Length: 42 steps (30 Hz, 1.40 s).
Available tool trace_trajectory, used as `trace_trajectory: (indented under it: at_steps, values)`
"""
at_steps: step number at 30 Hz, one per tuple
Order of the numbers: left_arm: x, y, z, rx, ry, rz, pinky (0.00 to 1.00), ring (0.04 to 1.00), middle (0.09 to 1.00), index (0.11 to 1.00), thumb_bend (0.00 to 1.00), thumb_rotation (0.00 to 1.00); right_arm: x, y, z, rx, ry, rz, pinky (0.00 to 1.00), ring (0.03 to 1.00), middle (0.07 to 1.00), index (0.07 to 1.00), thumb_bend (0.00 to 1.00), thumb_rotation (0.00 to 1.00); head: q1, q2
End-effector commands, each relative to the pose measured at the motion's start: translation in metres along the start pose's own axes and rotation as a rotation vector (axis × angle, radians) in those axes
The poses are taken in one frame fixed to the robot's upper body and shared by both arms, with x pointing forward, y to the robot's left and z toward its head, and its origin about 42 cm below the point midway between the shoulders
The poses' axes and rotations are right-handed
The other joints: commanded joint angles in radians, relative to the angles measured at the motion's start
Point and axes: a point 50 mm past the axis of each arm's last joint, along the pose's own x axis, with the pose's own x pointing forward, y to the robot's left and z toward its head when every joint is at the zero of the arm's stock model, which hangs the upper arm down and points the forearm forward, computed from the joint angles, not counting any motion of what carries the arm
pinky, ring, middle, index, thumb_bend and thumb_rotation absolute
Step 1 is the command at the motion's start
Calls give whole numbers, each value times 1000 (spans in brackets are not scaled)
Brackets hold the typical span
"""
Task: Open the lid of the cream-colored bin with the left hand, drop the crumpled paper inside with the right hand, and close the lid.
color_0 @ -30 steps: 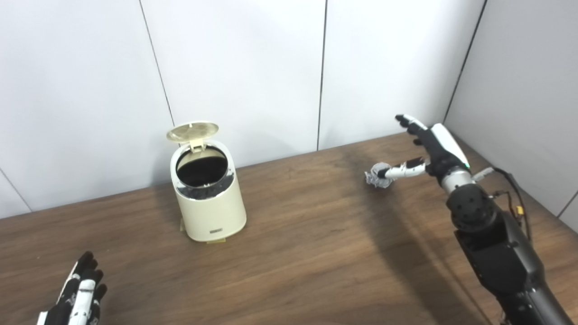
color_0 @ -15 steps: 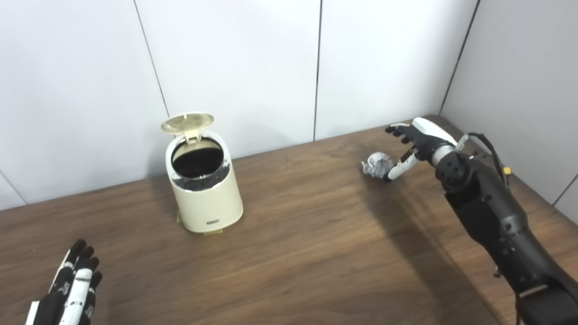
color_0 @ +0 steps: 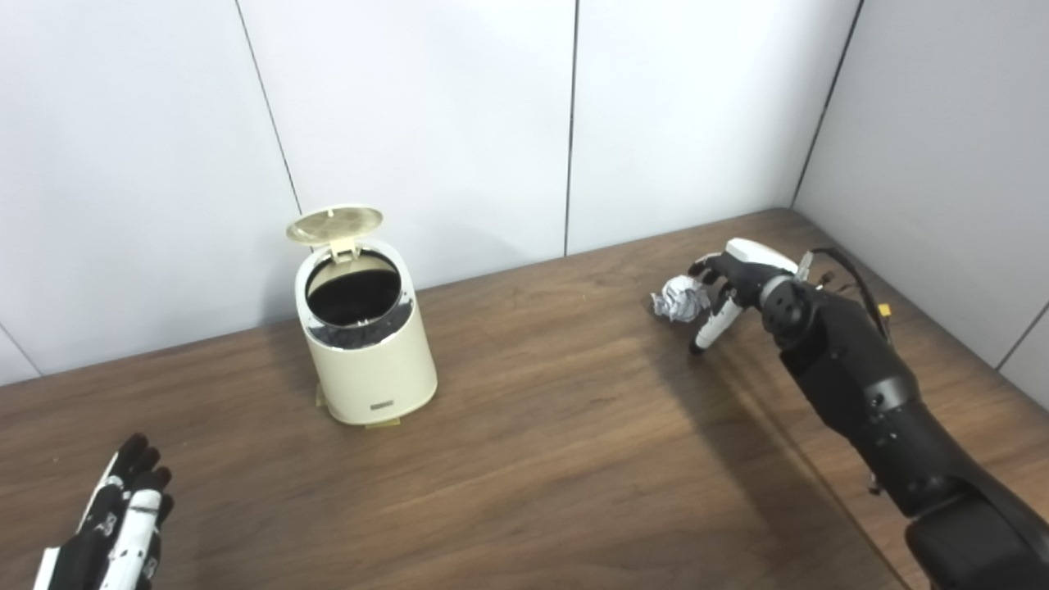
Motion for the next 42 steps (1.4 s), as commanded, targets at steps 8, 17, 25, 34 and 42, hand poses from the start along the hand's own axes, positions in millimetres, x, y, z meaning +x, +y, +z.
trace_trajectory:
  at_steps: [8,17,25,34,42]
  values:
    - [7,-5,14,-5,-53,-30,1000,983,990,1000,243,487,-1,-29,22,6,-57,-165,642,793,913,843,866,39,2,-3]
    - [7,-7,11,4,-51,-37,1000,990,998,1000,231,476,0,-32,26,-13,-75,-175,666,811,904,836,865,4,7,-3]
    - [4,-6,14,-2,-53,-25,1000,989,994,1000,229,520,2,-32,28,-27,-75,-159,448,519,572,768,700,0,7,8]
    - [1,-2,17,-7,-66,-20,1000,986,992,988,222,515,-2,-26,26,-47,-83,-162,390,422,507,489,509,0,10,21]
    - [2,-2,17,18,-76,-17,992,969,971,936,251,521,-6,-22,27,-57,-91,-200,328,413,504,488,500,0,11,22]
